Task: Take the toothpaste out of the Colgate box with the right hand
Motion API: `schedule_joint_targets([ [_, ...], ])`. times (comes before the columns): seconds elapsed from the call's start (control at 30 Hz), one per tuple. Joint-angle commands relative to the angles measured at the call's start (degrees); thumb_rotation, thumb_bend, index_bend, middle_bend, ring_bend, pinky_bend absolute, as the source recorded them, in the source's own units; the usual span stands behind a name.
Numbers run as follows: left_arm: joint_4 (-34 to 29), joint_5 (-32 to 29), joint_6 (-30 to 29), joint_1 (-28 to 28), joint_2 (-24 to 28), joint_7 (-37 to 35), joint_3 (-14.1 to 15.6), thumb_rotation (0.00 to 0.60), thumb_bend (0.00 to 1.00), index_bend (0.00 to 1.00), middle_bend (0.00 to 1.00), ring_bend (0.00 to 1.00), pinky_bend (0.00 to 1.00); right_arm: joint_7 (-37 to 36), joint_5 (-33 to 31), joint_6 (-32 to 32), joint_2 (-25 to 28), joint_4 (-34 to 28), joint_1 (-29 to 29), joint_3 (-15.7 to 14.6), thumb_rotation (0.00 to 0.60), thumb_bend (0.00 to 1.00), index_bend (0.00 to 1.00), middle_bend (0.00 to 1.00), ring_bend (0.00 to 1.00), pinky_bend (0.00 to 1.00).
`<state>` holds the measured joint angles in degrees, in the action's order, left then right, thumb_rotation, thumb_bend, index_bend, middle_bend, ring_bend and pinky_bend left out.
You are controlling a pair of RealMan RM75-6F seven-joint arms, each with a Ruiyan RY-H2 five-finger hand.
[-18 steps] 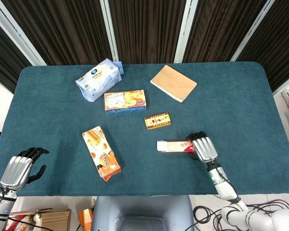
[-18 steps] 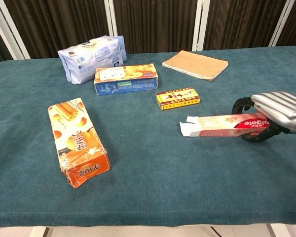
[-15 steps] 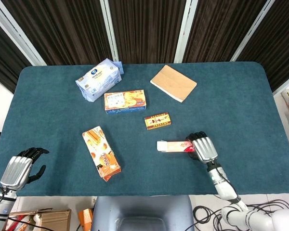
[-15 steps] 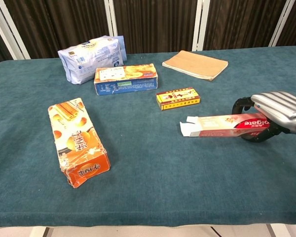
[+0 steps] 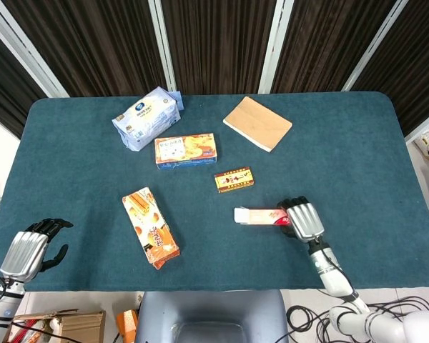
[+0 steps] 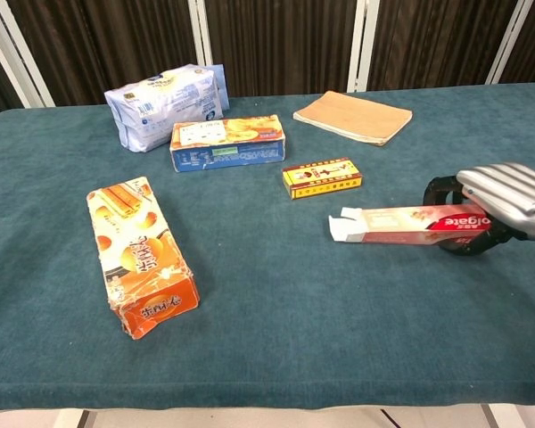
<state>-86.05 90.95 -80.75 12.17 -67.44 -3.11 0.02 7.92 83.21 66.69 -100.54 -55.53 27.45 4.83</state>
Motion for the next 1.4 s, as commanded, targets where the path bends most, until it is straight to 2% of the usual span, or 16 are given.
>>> schedule_joint_targets([
  [0.03,-0.1,-0.1,0.0,-0.1,0.1,0.1,0.1,0.6,0.39,0.35,0.35,0.3,0.44,-0.3,1.5,2.9,-0.1,1.2,0.3,0.5,0.6,0.32,0.58,0.5,0.49,0.38],
  [0.13,-0.3,-0.2,0.1,-0.1,0.2,0.1,0.1,0.6,0.39,0.35,0.35,0.3,0.44,0.3,3.4,5.1,2.0,-0.4,0.9,0.7,0.6,0.33,0.6,0.51,0.49,0.39],
  [0.33,-0.5,0.1,0.1,-0.1,0.2,0.3,0.2,0.6,0.39,0.35,0.35,0.3,0.44,7.3,6.4,7.9,9.1,-8.6,2.1,1.5,0.6,0.33,0.6,0.51,0.49,0.39],
  [0.53,-0.6,-0.1,0.3,0.0,0.2,0.5,0.2,0.6,0.39,0.35,0.35,0.3,0.44,13.7,10.1,5.3,16.2,-14.6,4.2,-0.4,0.6,0.33,0.58,0.51,0.49,0.39],
  [0.67,-0.6,-0.1,0.4,0.0,0.2,0.5,0.2,0.6,0.39,0.35,0.35,0.3,0.44,21.8,14.0,5.4,19.3,-16.5,5.1,-1.9,0.6,0.33,0.57,0.51,0.49,0.39],
  [0.93,-0.6,-0.1,0.1,-0.1,0.3,0.4,0.2,0.6,0.39,0.35,0.35,0.3,0.44,33.5,21.8,9.0,20.1,-13.7,5.8,-3.5,0.6,0.33,0.53,0.5,0.44,0.39],
  [1.03,-0.6,-0.2,0.1,-0.1,0.3,0.3,0.1,0.6,0.39,0.35,0.35,0.3,0.44,34.3,22.7,9.3,20.1,-12.8,6.0,-3.6,0.6,0.33,0.5,0.5,0.42,0.39],
  [1.23,-0.5,-0.1,0.3,0.0,0.3,0.2,0.1,0.6,0.39,0.35,0.35,0.3,0.44,35.9,22.4,8.4,20.3,-12.3,6.3,-3.2,0.6,0.33,0.41,0.41,0.37,0.39],
  [1.4,-0.6,-0.3,0.3,-0.1,0.3,0.2,0.1,0.6,0.39,0.35,0.35,0.3,0.44,34.8,21.1,10.2,20.8,-13.3,5.4,-2.1,0.6,0.33,0.4,0.4,0.36,0.39],
])
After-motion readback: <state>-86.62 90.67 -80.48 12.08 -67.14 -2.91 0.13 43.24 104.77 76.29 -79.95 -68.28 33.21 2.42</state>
